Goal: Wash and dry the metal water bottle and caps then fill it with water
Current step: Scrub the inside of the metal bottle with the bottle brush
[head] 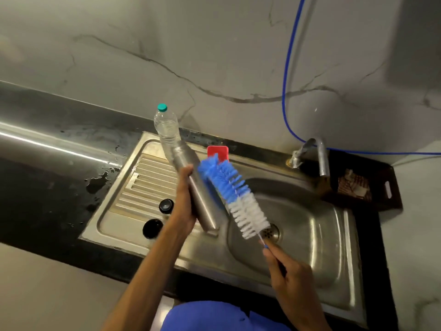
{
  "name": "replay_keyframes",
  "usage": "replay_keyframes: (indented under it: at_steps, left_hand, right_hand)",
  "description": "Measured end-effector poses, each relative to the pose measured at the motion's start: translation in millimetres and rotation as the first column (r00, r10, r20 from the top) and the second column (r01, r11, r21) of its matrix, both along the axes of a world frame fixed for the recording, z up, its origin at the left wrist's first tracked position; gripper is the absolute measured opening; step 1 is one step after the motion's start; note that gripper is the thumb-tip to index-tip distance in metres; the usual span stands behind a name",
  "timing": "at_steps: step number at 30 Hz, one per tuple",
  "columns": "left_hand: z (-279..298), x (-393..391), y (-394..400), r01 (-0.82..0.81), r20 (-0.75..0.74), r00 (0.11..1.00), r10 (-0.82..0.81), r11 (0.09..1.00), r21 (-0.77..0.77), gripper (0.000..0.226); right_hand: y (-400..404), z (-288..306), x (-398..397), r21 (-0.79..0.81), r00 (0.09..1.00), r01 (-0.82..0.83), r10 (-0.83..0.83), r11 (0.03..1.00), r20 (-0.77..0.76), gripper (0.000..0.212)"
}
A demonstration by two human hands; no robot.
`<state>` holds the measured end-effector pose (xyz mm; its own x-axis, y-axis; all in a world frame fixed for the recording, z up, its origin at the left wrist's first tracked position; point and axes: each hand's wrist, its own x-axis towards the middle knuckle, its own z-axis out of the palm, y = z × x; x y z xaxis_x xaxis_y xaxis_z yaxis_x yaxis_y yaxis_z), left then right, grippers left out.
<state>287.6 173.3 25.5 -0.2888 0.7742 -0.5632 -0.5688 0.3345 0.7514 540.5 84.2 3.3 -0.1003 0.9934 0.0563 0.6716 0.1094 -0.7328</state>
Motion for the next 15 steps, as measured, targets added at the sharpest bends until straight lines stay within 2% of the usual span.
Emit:
replay_keyframes:
  at_steps: [2,5,8,10,11,13,15]
  left_hand:
    - [-4,15,-11,0.168,0.033,0.985,-0.167,0.986,-0.012,0.046]
    - [-7,19,-16,0.276,0.037,0.96,-0.276,0.961,0.003,0.048]
    - [-7,-24,-1,0.178,0.04,0.983,-0.18,0.983,0.043,0.054]
    - [-8,-62,12,0.04,-0.007,0.999,-0.04,0.999,0.016,0.065]
    - [-10,-75,13,0.031,-0.011,0.999,-0.031,1.0,-0.001,0.073]
    - [-9,-81,3,0.087,-0.039,0.996,-0.086,0.996,0.016,0.075]
    - [-2,-70,-20,0.23,-0.044,0.973,-0.227,0.968,0.103,0.061]
  right_hand:
    - [15,-2,-37,0.013,1.0,0.007,-0.007,1.0,-0.028,0.029]
    - [29,5,-75,0.023,0.997,0.068,-0.069,0.997,0.018,0.035]
    - [7,8,-79,0.024,0.993,0.081,-0.083,0.996,0.079,0.036]
    - [-17,9,-87,0.037,0.995,0.059,-0.062,0.998,0.083,0.042]
    - [-23,8,-97,0.033,0.995,0.063,-0.065,0.997,0.075,0.042]
    - [-15,5,-126,-0.029,0.995,0.101,-0.101,0.994,0.007,0.028]
    - [8,2,-158,-0.063,0.988,0.143,-0.147,0.988,-0.054,0.03]
